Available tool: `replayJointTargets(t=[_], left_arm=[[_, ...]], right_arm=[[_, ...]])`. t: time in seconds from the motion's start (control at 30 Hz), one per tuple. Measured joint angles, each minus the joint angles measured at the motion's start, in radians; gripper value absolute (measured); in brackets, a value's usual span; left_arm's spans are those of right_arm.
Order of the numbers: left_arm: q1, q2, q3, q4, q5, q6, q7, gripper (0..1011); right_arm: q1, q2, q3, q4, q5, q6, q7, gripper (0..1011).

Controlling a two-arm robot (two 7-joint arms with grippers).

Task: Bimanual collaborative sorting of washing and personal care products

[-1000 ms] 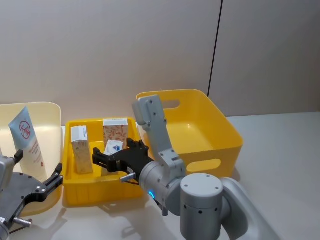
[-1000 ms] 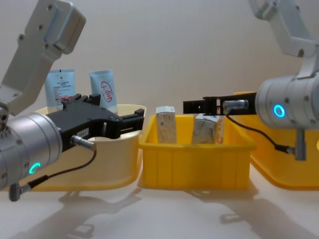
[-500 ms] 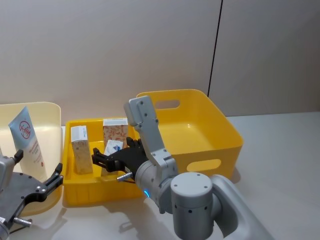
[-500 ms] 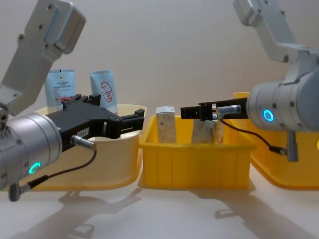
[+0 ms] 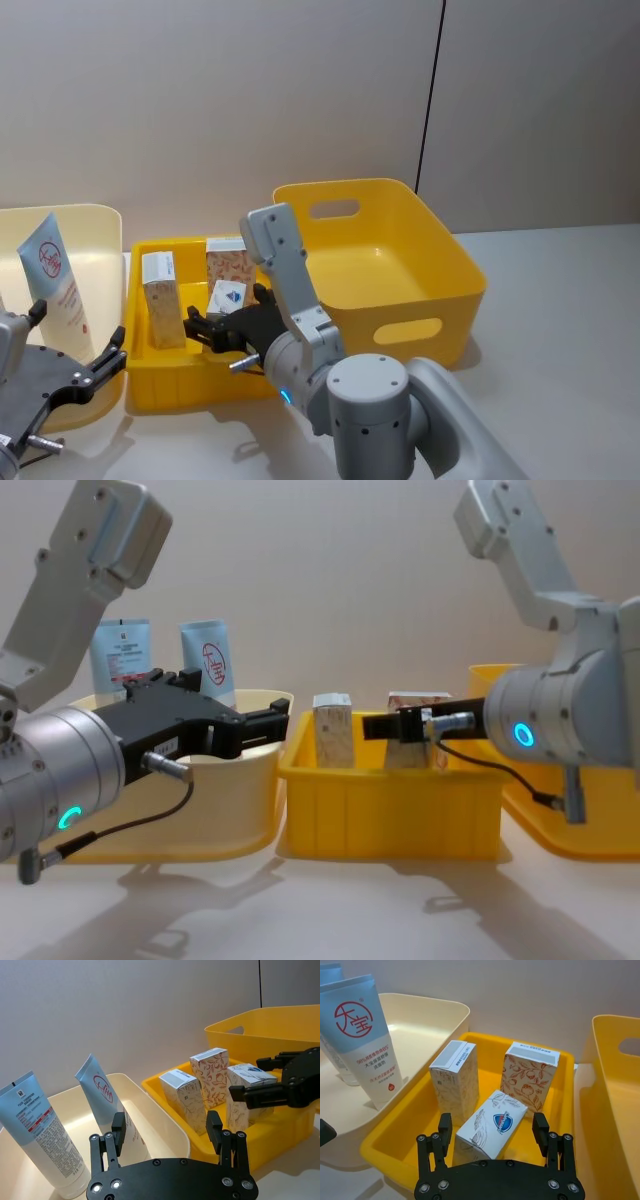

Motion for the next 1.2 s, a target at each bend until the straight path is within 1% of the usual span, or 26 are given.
replayJointTargets(t=[0.3,0.57,0.67,0.7,0.8,0.87,0.9,0.93,1.0,1.07,1.1,1.2], left_arm=[[0.0,0.0,0.0,0.0,0.0,0.0,0.0,1000],[0.0,0.0,0.0,0.0,0.0,0.0,0.0,1000],[0.0,0.0,0.0,0.0,0.0,0.0,0.0,1000],[0.0,0.0,0.0,0.0,0.0,0.0,0.0,1000],[0.0,0.0,0.0,0.0,0.0,0.0,0.0,1000],[0.0,0.0,0.0,0.0,0.0,0.0,0.0,1000],[0.0,0.0,0.0,0.0,0.0,0.0,0.0,1000],[0.0,0.0,0.0,0.0,0.0,0.0,0.0,1000],[0.0,0.0,0.0,0.0,0.0,0.0,0.0,1000],[0.0,0.0,0.0,0.0,0.0,0.0,0.0,1000],[0.0,0.0,0.0,0.0,0.0,0.0,0.0,1000],[0.0,0.0,0.0,0.0,0.0,0.0,0.0,999]], right_arm=[[-0.004,-0.023,-0.001,0.03,0.002,0.007,0.006,1001],[-0.006,-0.035,0.0,0.046,0.003,0.008,0.009,1001],[-0.006,-0.038,0.0,0.05,0.004,0.007,0.011,977],[-0.006,-0.039,0.0,0.051,0.004,0.007,0.011,943],[-0.006,-0.041,0.0,0.053,0.004,0.007,0.012,882],[-0.006,-0.043,0.0,0.055,0.005,0.007,0.012,812],[-0.006,-0.043,0.0,0.056,0.005,0.007,0.012,796],[-0.006,-0.044,0.0,0.057,0.005,0.007,0.013,738],[-0.006,-0.044,0.0,0.057,0.005,0.007,0.013,705],[-0.006,-0.045,0.0,0.058,0.005,0.008,0.013,635],[-0.006,-0.045,0.0,0.058,0.005,0.008,0.013,635],[-0.006,-0.046,0.0,0.06,0.005,0.008,0.013,593]])
